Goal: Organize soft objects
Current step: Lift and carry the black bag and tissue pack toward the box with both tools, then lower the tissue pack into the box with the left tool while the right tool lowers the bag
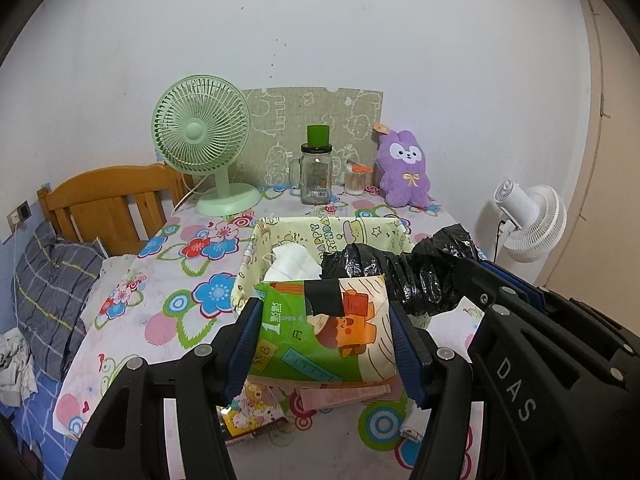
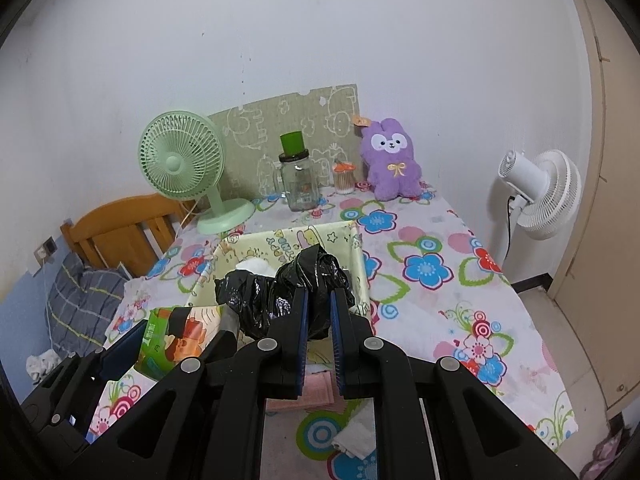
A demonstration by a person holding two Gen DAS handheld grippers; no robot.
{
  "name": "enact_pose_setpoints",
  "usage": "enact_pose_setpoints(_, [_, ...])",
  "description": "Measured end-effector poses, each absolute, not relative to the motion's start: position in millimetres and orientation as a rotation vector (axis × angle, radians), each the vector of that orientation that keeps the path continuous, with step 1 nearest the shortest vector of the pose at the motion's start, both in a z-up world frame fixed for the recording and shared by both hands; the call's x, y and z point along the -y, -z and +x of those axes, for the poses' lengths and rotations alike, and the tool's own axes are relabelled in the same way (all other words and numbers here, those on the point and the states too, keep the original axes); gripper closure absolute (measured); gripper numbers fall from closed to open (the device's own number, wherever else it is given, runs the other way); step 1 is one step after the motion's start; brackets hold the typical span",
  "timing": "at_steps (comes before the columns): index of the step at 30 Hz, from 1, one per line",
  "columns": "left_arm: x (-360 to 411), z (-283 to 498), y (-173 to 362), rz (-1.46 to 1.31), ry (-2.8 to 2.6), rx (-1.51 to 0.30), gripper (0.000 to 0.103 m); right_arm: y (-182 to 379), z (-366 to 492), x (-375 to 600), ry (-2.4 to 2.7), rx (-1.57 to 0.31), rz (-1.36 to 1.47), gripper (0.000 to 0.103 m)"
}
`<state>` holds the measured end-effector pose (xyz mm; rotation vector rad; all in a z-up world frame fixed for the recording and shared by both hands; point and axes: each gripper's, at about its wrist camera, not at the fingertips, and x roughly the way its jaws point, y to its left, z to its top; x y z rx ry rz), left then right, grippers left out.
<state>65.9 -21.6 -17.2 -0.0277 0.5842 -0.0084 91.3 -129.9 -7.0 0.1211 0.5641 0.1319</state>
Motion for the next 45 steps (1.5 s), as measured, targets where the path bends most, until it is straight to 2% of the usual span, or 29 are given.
enact_pose_setpoints(30, [11,141,20,-0.035,-0.012,-0.600,0.040,10,174,120,-0.152,-0.583,0.112,0.089])
enact_pose_setpoints(45, [6,178,45,-0.047,0.000,-0.666,0.038,32,209,111,-0.163,-0.651,0.084,0.089])
